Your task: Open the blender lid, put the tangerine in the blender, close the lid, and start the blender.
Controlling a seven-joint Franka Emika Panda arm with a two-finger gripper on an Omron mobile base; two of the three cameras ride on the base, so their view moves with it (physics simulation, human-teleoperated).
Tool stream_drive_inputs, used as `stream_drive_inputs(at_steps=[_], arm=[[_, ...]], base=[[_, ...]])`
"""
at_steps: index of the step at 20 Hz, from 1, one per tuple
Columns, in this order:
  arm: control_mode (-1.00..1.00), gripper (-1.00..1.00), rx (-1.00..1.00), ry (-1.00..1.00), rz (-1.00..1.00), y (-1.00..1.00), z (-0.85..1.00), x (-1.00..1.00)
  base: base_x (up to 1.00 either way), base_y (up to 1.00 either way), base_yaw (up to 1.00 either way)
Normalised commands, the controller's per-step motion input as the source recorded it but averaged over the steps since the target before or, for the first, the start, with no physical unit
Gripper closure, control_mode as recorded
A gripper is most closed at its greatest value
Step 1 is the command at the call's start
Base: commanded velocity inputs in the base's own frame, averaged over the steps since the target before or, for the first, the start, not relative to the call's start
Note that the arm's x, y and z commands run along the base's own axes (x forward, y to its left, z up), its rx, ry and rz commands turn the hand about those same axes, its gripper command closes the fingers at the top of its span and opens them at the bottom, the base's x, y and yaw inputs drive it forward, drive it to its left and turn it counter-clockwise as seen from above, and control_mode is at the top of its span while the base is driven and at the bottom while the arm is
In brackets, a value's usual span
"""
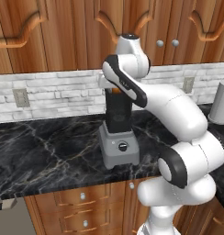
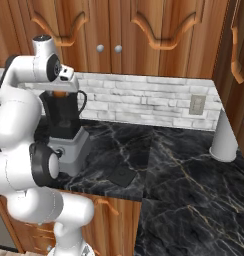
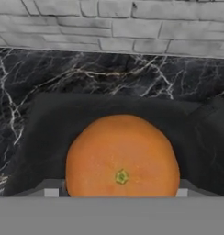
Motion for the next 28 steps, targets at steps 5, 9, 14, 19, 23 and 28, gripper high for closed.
stream_drive_inputs(at_steps=[5,9,14,19,23,28], arm=[[-1.00,-1.00,0.00,-0.07,0.00,0.00,0.23,0.00],[-1.00,-1.00,-0.01,0.00,0.00,0.00,0.03,0.00],[-1.00,-1.00,0.00,-0.04,0.00,-0.23,0.22,-0.36],[-1.00,-1.00,0.00,-0.14,-0.02,-0.49,0.23,-0.90],[-1.00,-1.00,0.00,-0.10,-0.08,-0.74,0.09,-0.81],[-1.00,-1.00,0.00,0.02,-0.13,-0.93,-0.22,-0.41]], base=[[0.00,0.00,0.00],[0.00,0.00,0.00],[0.00,0.00,0.00],[0.00,0.00,0.00],[0.00,0.00,0.00],[0.00,0.00,0.00]])
